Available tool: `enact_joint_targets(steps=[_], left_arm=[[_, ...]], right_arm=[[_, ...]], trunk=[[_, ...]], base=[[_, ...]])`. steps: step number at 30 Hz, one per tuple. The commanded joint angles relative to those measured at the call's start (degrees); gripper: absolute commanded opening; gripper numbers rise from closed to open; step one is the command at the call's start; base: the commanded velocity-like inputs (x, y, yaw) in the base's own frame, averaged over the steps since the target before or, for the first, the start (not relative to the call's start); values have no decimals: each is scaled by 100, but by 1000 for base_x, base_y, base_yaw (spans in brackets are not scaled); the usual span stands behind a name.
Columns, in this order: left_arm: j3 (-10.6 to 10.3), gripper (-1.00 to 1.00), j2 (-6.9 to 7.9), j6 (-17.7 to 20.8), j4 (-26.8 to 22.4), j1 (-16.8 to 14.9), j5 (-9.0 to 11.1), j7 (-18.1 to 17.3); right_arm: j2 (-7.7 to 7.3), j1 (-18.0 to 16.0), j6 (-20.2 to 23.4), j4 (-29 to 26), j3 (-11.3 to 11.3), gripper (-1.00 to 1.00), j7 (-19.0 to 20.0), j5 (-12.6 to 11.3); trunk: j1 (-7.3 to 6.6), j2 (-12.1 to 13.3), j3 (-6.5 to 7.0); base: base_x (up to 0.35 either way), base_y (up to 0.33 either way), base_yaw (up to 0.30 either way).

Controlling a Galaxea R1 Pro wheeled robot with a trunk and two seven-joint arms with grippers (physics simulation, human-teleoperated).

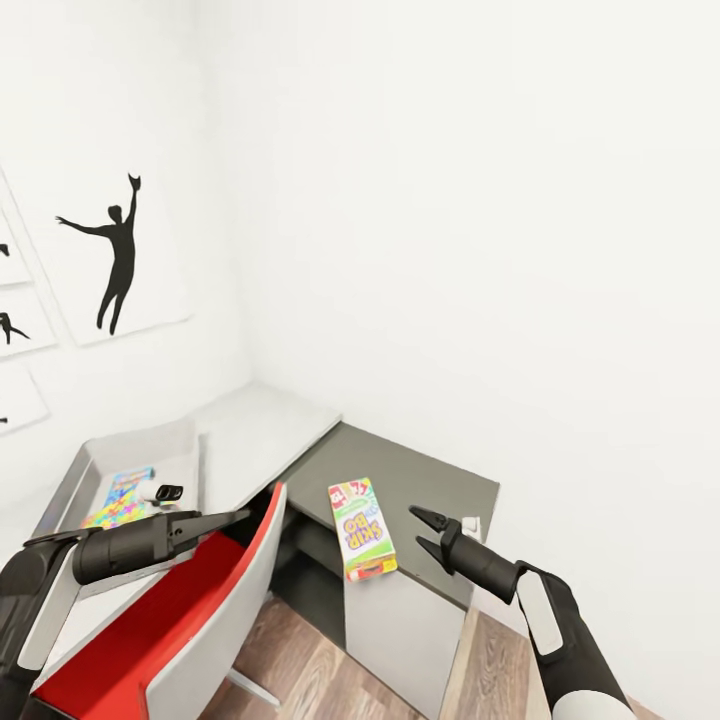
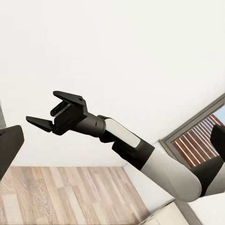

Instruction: Put all the toys in the child's room - the three board games (two on the bed and one on the table), the two jigsaw puzzles on the table, and the tennis ball on the table - inside the toy box on the table in the child's room.

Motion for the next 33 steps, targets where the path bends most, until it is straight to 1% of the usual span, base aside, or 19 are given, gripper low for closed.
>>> enact_joint_targets(steps=[1, 20, 24, 28, 30, 33], left_arm=[[-2, 100, 1, 59, 0, -5, 12, -10], [25, 100, 6, 62, 0, 0, 21, -41], [30, 100, 26, 71, 0, 1, 32, -49], [21, 100, 15, 78, 0, 0, 37, -63], [20, 100, 13, 86, 0, 1, 42, -67], [32, 100, 41, 111, -4, -2, 49, -81]], right_arm=[[6, -7, 29, -2, -23, 100, 22, 15], [27, -7, 32, 46, -36, 100, -68, 23], [30, -7, 31, 64, -99, 100, -69, 6], [57, -1, 17, 88, -255, 100, -71, -100], [68, 0, 9, 114, -285, 100, -89, -115], [27, 63, 41, 206, -324, 100, -162, -154]], trunk=[[5, -9, -11], [5, -9, -11], [5, -9, -11], [5, -9, -11], [5, -9, -11], [5, -9, -11]], base=[[200, 65, 0], [10, 3, 0], [0, 0, 0], [0, 0, 0], [0, 0, 0], [0, 0, 0]])
